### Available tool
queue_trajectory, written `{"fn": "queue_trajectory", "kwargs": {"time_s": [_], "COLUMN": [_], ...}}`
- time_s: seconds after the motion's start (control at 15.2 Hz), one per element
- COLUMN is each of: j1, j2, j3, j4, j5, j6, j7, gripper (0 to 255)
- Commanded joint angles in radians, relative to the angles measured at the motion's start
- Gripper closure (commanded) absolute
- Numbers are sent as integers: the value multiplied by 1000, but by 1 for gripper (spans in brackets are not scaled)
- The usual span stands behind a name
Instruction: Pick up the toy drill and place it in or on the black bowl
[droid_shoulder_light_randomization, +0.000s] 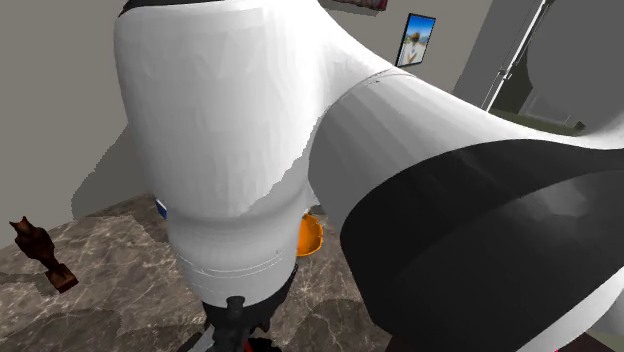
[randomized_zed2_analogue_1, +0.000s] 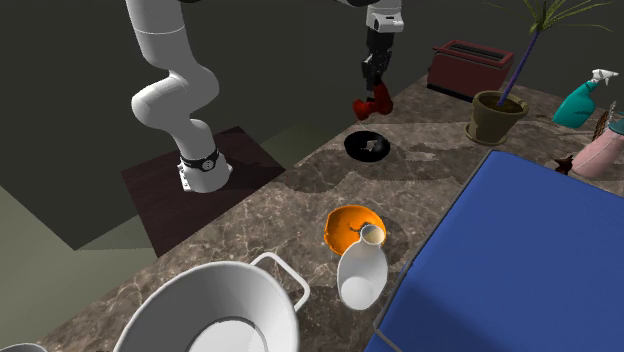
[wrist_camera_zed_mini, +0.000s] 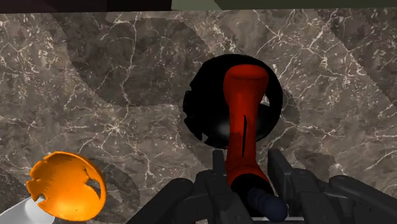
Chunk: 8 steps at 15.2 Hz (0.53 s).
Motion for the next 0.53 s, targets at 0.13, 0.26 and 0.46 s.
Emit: {"fn": "queue_trajectory", "kwargs": {"time_s": [0.13, 0.26, 0.46], "j1": [5, 7, 11], "j2": [18, 28, 43], "j3": [-3, -5, -8], "j4": [-35, -54, -80], "j5": [-18, -27, -42], "j6": [47, 71, 107], "j7": [16, 24, 36], "gripper": [255, 255, 255]}}
